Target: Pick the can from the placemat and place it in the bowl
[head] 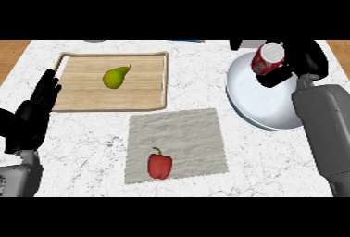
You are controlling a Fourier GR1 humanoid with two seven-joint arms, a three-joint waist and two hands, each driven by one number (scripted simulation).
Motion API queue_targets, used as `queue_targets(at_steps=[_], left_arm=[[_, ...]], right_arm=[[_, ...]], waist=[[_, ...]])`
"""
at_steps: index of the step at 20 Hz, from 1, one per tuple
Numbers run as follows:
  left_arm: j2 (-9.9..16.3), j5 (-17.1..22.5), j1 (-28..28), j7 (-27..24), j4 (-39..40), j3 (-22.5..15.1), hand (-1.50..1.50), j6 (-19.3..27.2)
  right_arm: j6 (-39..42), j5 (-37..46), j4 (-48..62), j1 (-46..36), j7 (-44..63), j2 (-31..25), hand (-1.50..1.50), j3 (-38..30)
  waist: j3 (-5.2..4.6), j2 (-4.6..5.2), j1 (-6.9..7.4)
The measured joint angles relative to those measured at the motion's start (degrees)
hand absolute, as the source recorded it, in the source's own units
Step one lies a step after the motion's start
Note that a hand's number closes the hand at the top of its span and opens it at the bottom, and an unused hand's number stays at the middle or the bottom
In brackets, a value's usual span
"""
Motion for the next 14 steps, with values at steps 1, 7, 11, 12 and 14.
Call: queue_targets(at_steps=[1,7,11,12,14], left_arm=[[-0.3,-0.18,-0.27,0.15,0.13,-0.09,0.0,0.3],[-1.32,-1.13,0.3,-0.77,0.35,-0.56,0.0,0.59],[-1.15,-0.89,1.16,-1.06,-0.09,-0.26,0.0,0.13],[-1.35,-1.07,1.24,-1.19,-0.12,-0.38,0.0,0.32],[-1.54,-1.04,1.52,-1.17,-0.24,-0.36,0.0,0.42]], right_arm=[[0.28,-0.28,1.88,0.08,-0.07,0.07,-1.5,-0.42],[1.4,-3.2,15.52,-2.74,-9.3,-1.59,-1.5,-3.45],[1.42,-10.4,18.29,-3.98,-14.82,-1.54,-1.5,-9.88],[1.57,-12.83,18.21,-4.46,-15.62,-1.37,-1.5,-11.99],[0.97,-17.72,17.96,-4.9,-17.26,-0.81,-1.5,-16.5]], waist=[[0.01,-0.03,-0.09],[0.04,-0.03,-0.02],[0.11,-0.03,-0.03],[0.12,-0.08,-0.21],[0.14,-0.18,-0.48]])
